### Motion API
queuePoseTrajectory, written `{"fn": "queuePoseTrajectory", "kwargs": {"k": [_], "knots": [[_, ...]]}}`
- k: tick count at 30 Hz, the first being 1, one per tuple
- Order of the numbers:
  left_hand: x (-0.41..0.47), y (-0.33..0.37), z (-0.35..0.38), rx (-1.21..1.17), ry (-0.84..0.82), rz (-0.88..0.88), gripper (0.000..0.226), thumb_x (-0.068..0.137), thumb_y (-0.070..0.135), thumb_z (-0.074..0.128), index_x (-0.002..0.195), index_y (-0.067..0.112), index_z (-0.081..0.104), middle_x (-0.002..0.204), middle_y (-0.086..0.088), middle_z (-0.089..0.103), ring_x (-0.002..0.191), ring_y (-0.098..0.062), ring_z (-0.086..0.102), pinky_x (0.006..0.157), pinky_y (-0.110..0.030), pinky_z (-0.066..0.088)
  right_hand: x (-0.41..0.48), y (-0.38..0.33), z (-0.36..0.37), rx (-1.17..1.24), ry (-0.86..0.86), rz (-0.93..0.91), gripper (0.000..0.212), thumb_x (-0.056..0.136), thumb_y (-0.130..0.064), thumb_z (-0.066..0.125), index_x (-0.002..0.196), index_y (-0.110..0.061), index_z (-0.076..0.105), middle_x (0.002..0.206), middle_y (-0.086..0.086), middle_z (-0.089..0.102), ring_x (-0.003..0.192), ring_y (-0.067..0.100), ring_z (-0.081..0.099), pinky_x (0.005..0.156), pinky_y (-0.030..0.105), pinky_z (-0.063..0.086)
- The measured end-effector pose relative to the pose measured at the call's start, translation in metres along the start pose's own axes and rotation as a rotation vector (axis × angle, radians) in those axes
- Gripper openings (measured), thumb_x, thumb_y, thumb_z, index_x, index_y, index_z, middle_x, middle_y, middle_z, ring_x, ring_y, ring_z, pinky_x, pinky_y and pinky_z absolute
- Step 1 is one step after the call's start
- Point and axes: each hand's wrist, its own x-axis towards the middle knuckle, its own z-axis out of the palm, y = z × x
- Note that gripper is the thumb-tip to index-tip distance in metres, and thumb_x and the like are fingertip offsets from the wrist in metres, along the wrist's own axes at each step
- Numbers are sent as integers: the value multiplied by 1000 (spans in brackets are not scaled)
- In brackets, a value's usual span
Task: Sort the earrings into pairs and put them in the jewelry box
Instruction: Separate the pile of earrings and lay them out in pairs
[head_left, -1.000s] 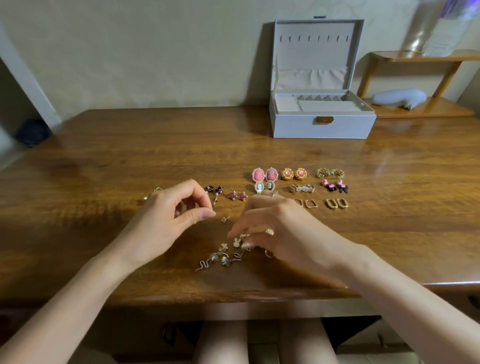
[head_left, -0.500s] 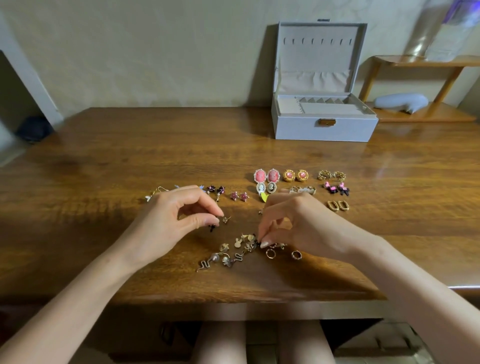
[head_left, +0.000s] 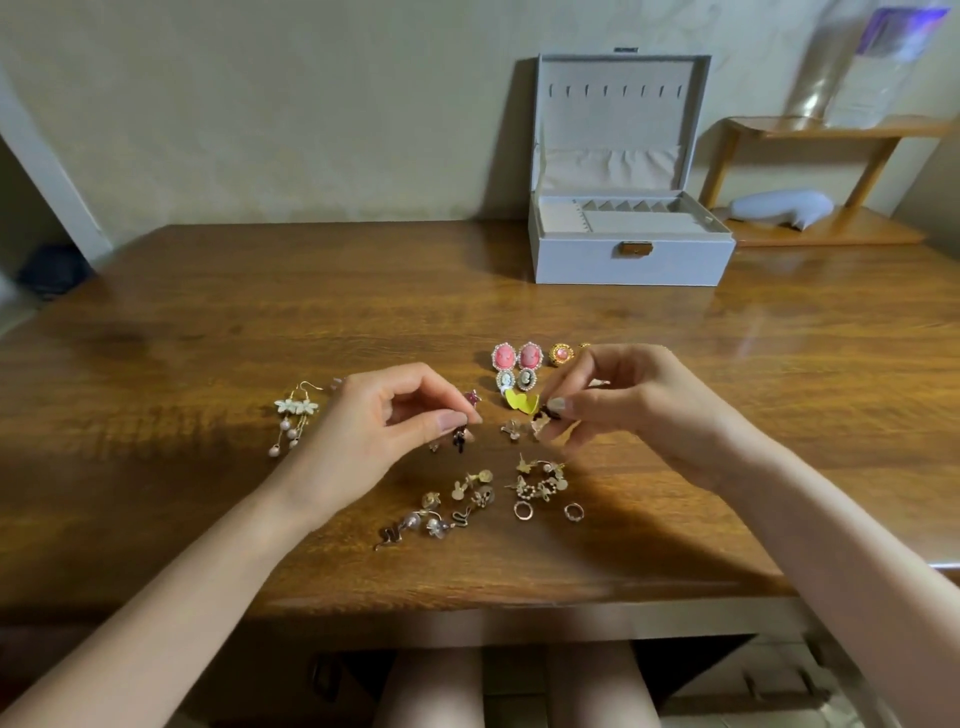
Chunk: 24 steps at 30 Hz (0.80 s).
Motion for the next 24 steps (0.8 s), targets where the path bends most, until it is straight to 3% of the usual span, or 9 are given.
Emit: {"fn": "queuePoseTrajectory", "kwargs": {"k": [6, 12, 17, 24], "knots": [[13, 8, 17, -186, -49, -71, 10, 81, 12, 63, 90, 11, 68, 92, -4, 71, 93, -20, 66, 82, -31, 55, -5, 5, -11, 39, 56, -82, 9, 80, 6, 63, 75, 2, 56, 79, 21, 67, 67, 23, 68, 54, 25, 52], [27, 15, 34, -269, -52, -113, 12, 82, 2, 62, 89, 8, 68, 91, -6, 71, 89, -14, 66, 75, -22, 54, -13, 9, -25, 88, 60, -91, 12, 73, -8, 67, 83, -1, 65, 79, 18, 68, 65, 22, 66, 58, 27, 54], [33, 20, 45, -272, -83, -105, 12, 82, 0, 62, 89, 7, 68, 91, -9, 71, 90, -16, 68, 74, -20, 54, -18, 15, -32, 128, 138, -38, 11, 70, -12, 67, 75, -2, 69, 72, 11, 68, 57, 18, 66, 53, 23, 54], [41, 23, 56, -174, -66, -37, 8, 79, 2, 67, 83, 9, 69, 89, -6, 71, 88, -13, 66, 75, -21, 54, -23, 18, -48, 219, 142, 59, 18, 62, -5, 70, 80, -1, 71, 76, 15, 69, 67, 21, 69, 65, 27, 58]]}}
